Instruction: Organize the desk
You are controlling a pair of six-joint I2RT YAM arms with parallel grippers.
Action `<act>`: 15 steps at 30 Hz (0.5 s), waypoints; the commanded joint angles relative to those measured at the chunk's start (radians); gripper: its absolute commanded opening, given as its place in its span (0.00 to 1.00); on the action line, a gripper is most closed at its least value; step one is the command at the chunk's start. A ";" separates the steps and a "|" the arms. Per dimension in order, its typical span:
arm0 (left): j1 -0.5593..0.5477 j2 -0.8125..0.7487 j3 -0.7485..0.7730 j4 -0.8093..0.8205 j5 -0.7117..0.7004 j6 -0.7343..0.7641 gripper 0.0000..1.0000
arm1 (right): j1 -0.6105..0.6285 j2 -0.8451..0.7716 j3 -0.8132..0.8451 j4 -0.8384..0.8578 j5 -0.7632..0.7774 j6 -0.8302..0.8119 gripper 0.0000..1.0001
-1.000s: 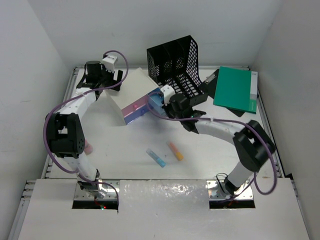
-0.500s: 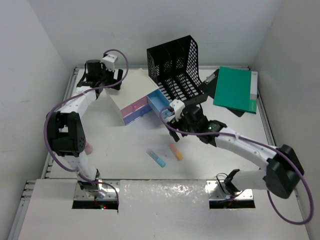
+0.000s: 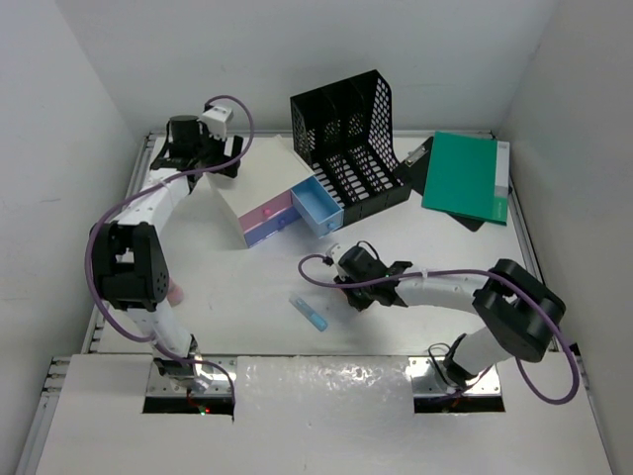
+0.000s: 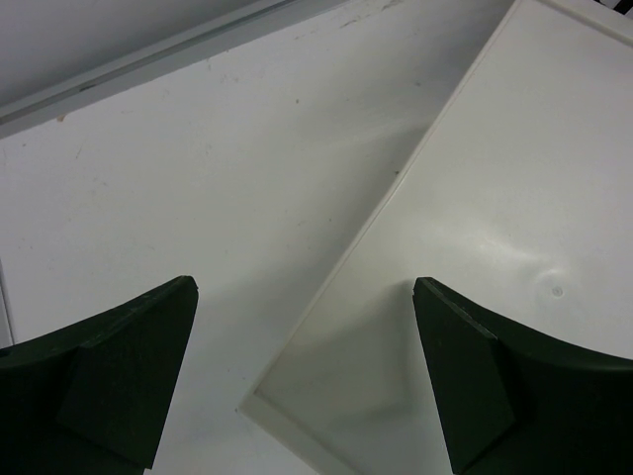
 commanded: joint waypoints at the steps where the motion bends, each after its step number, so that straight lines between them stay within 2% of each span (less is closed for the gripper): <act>1: -0.009 -0.087 -0.009 0.007 -0.003 0.020 0.90 | 0.014 0.042 -0.005 -0.006 0.021 0.014 0.08; 2: -0.009 -0.101 -0.011 0.006 -0.003 0.023 0.90 | 0.025 0.026 -0.012 -0.007 0.020 -0.015 0.00; 6: -0.009 -0.133 -0.020 -0.005 0.002 0.037 0.90 | 0.097 -0.151 -0.018 -0.024 -0.043 -0.162 0.00; 7: -0.009 -0.137 -0.020 -0.008 0.007 0.040 0.90 | 0.124 -0.239 -0.012 -0.023 -0.094 -0.196 0.00; 10: -0.009 -0.156 -0.019 -0.019 0.020 0.045 0.90 | 0.129 -0.364 0.069 0.019 -0.154 -0.309 0.00; 12: -0.009 -0.159 -0.015 -0.020 0.026 0.040 0.90 | 0.128 -0.383 0.133 0.138 -0.110 -0.356 0.00; 13: -0.009 -0.159 -0.011 -0.023 0.027 0.036 0.90 | 0.123 -0.364 0.178 0.186 0.003 -0.385 0.00; 15: -0.009 -0.160 -0.011 -0.030 0.027 0.028 0.90 | 0.098 -0.306 0.245 0.279 0.106 -0.397 0.00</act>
